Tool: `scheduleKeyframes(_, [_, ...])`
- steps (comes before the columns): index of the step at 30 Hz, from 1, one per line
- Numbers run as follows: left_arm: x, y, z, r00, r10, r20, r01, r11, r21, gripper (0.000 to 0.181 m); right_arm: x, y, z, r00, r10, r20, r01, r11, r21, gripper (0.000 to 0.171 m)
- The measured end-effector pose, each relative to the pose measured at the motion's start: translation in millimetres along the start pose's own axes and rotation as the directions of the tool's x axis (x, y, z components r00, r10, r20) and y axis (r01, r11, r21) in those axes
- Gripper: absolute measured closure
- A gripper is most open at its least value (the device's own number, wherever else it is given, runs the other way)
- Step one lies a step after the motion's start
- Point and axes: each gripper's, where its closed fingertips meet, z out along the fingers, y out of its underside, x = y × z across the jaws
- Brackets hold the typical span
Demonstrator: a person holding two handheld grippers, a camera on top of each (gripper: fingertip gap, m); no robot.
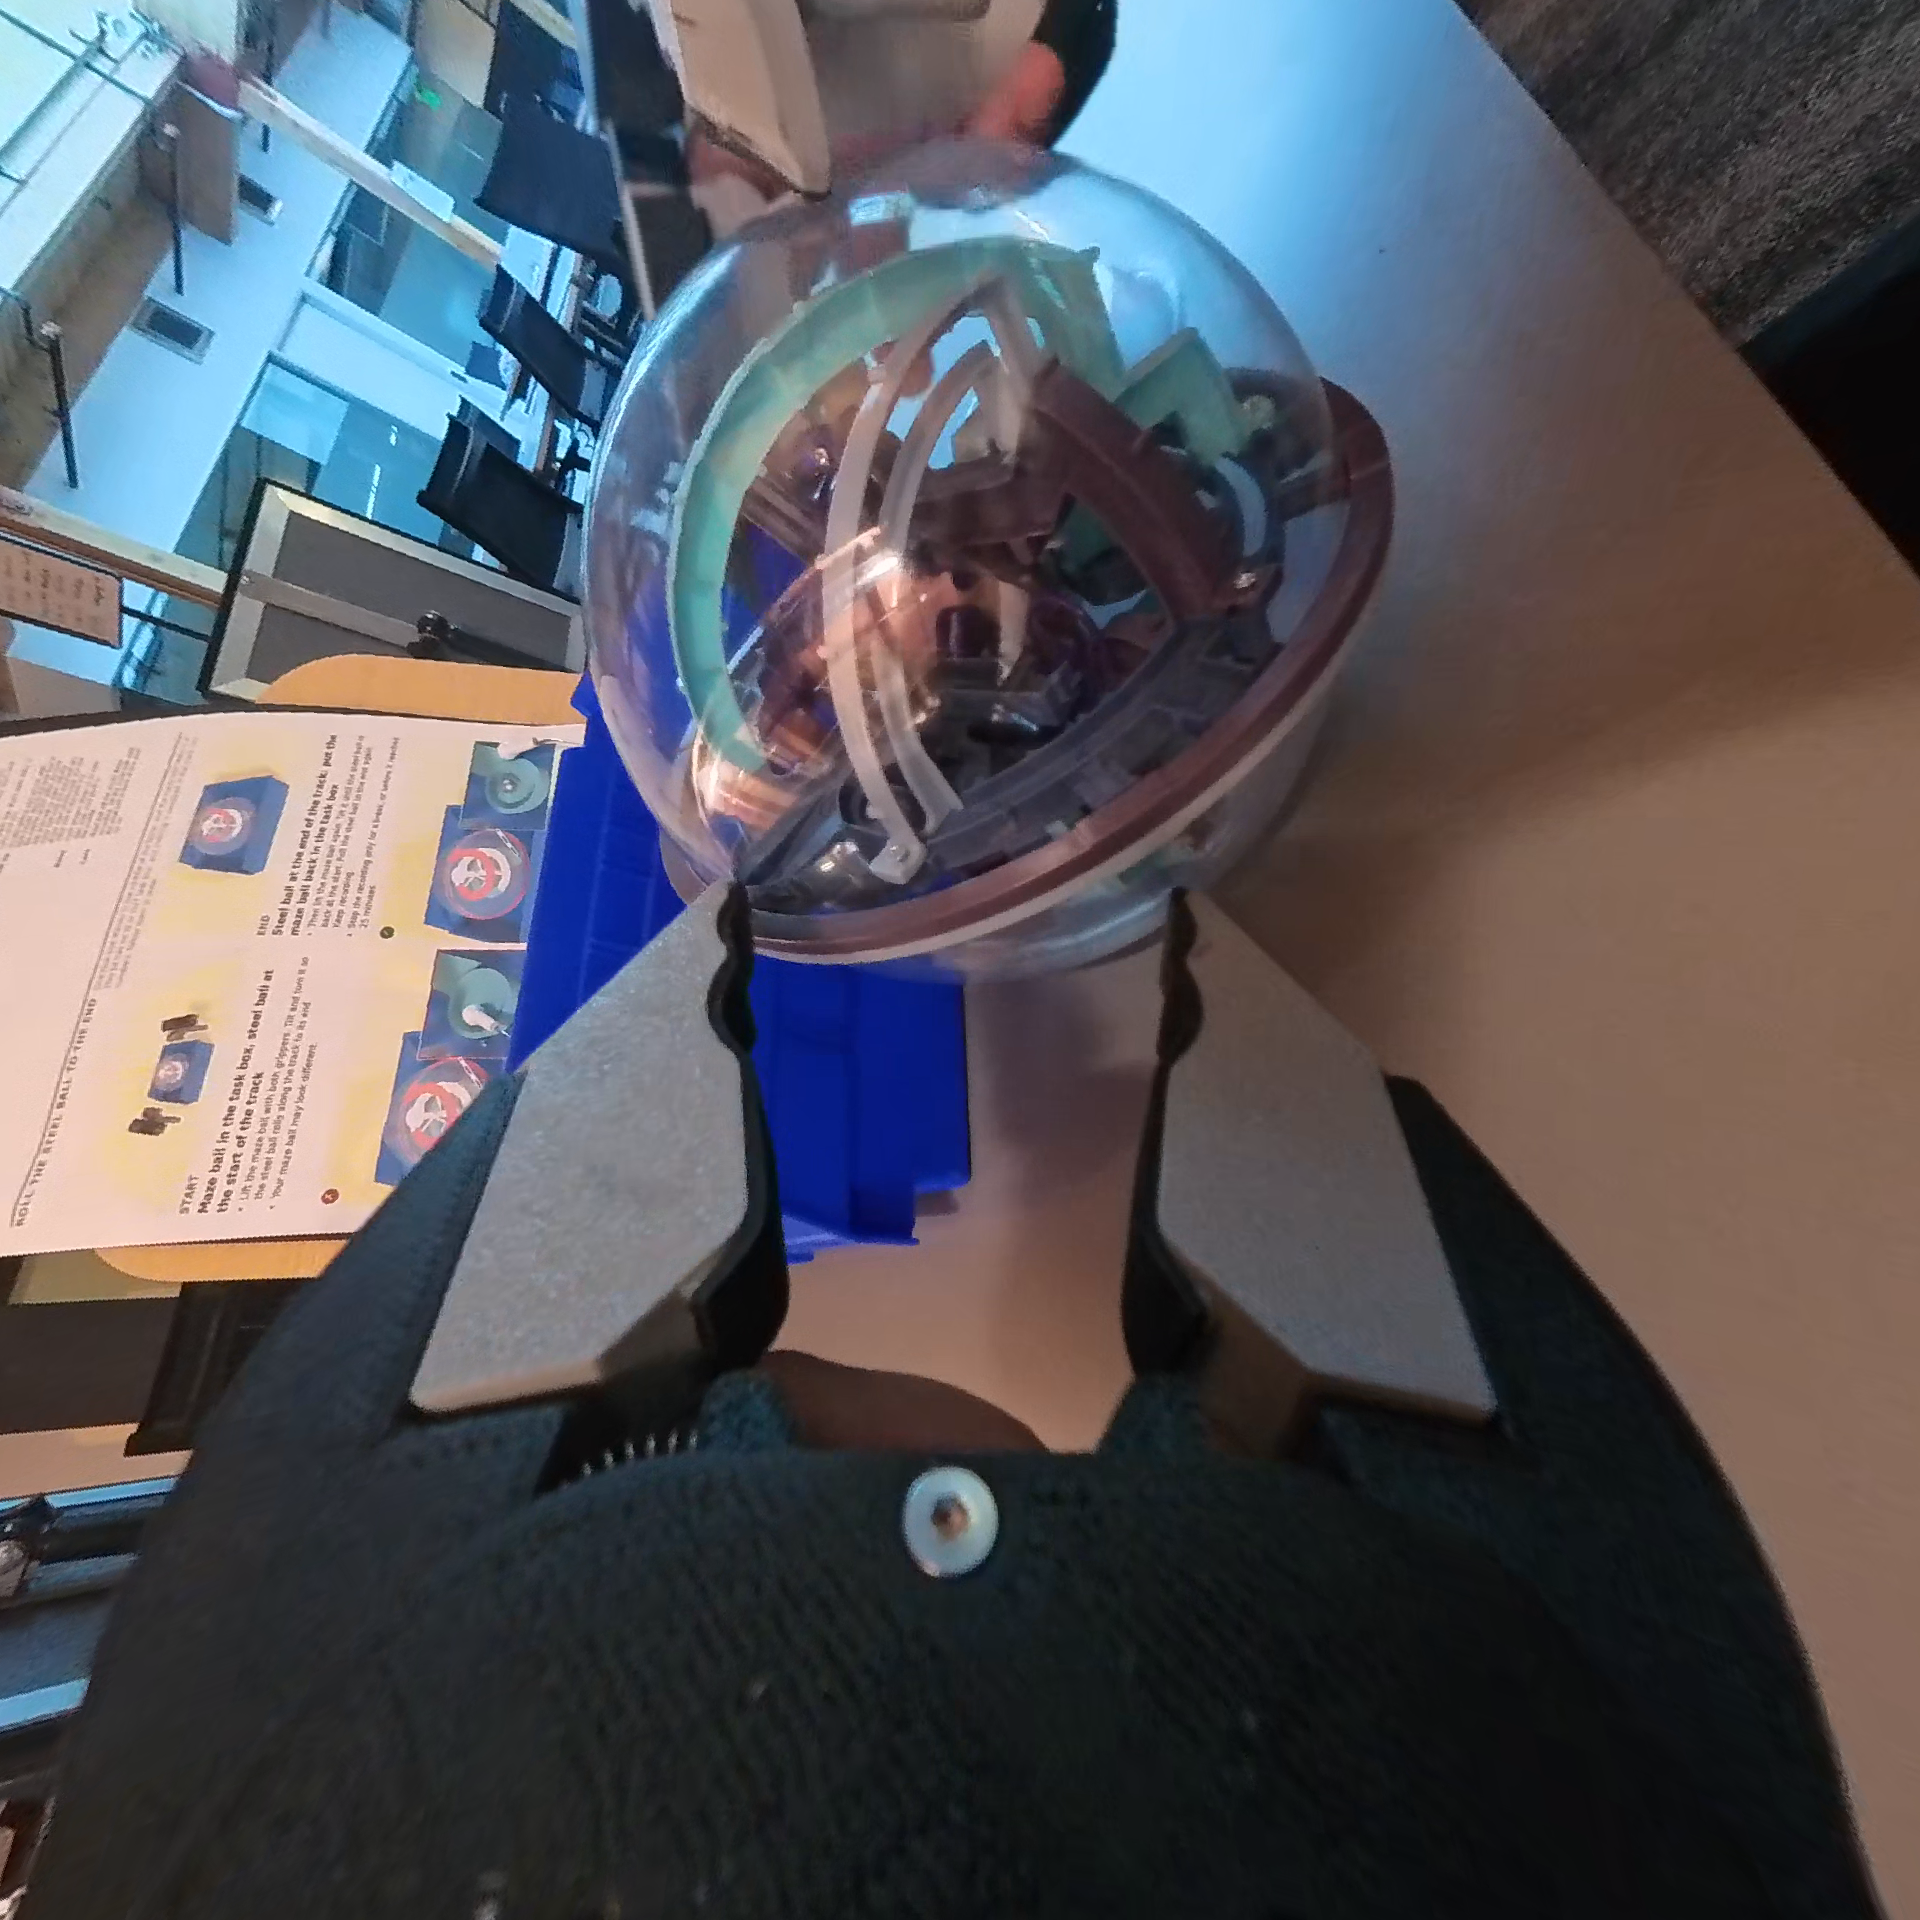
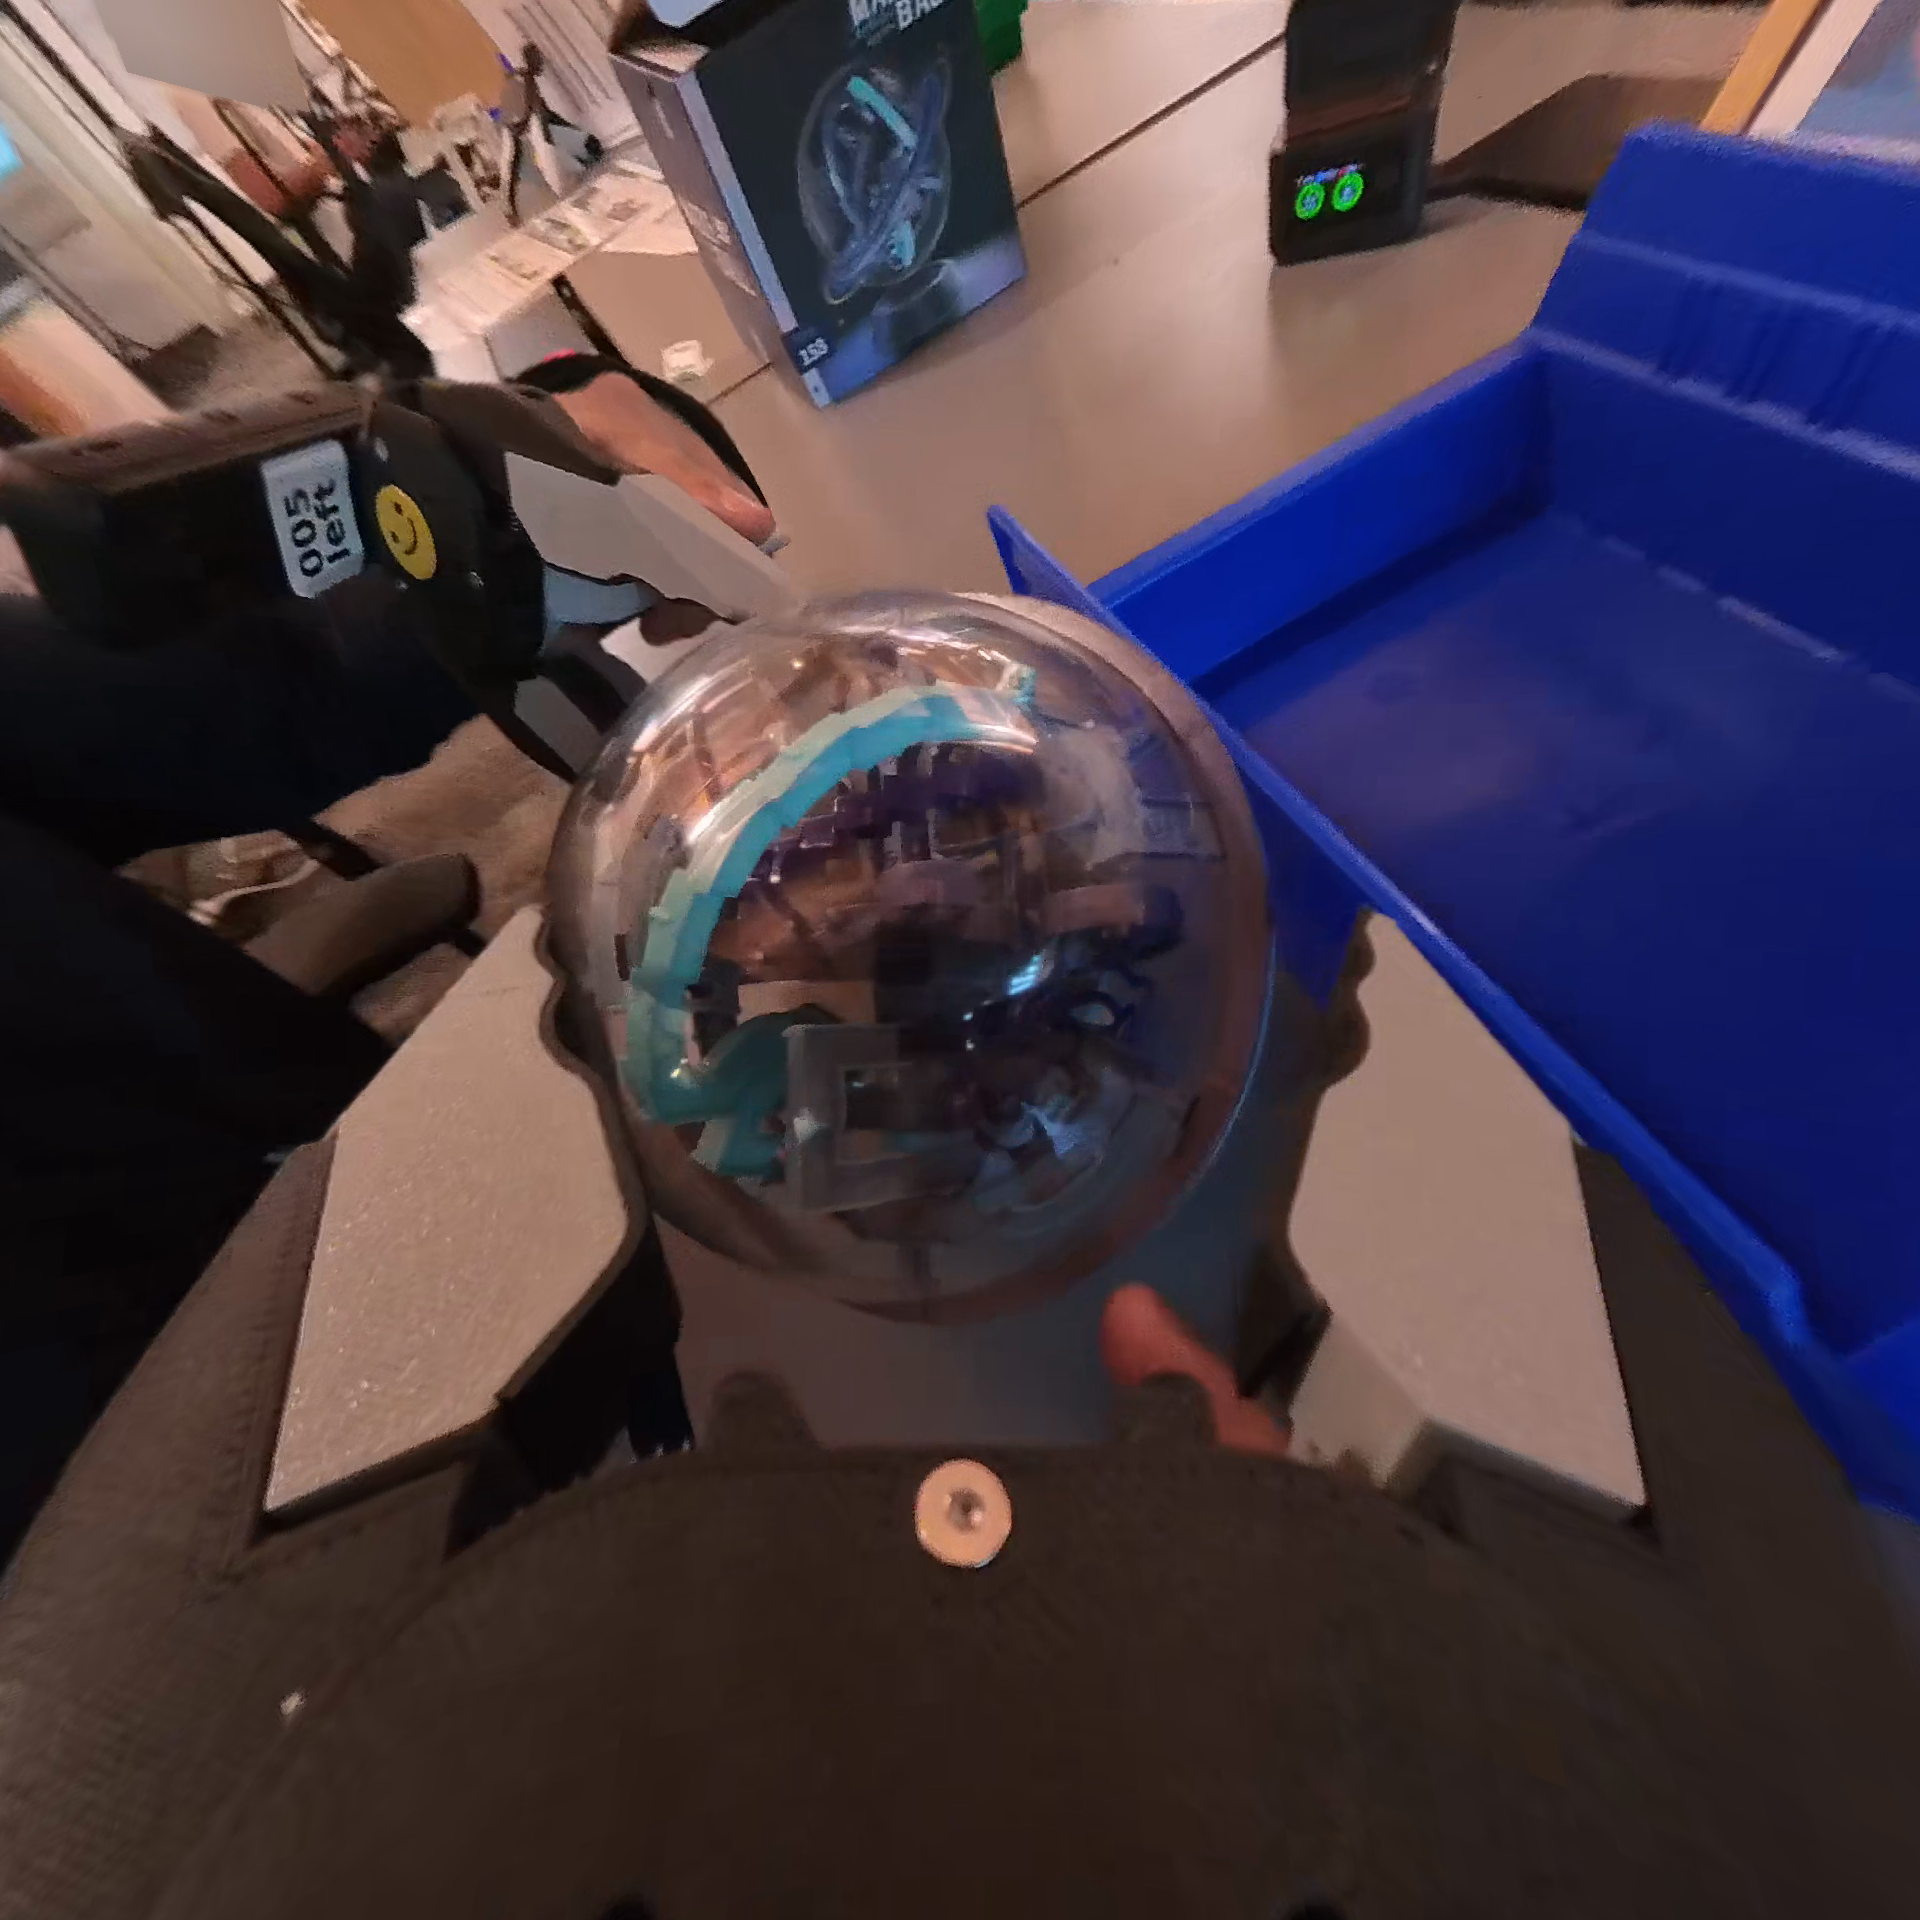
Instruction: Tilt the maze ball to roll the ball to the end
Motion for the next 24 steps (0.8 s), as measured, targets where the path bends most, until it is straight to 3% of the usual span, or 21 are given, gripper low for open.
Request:
scheduleKeyframes(4, [0, 1, 1, 1.0, 0.002, -0.001, -0.002, 1.0, -0.009, 0.103, -4, -8, -7, 0.989, -0.099, -0.106, 0.101, 0.995, 0.016, 0.043])
scheduleKeyframes(11, [0, -5, 3, 1.0, 0.002, 0.0, -0.002, 1.0, 0.004, 0.107, -23, -10, -19, 0.959, -0.214, -0.185, 0.221, 0.975, 0.018, 0.086])
scheduleKeyframes(24, [-5, -26, 7, 0.998, -0.003, -0.056, 0.007, 0.998, 0.069, 0.104, -16, -8, -30, 0.986, -0.131, -0.105, 0.137, 0.989, 0.051, 0.088])
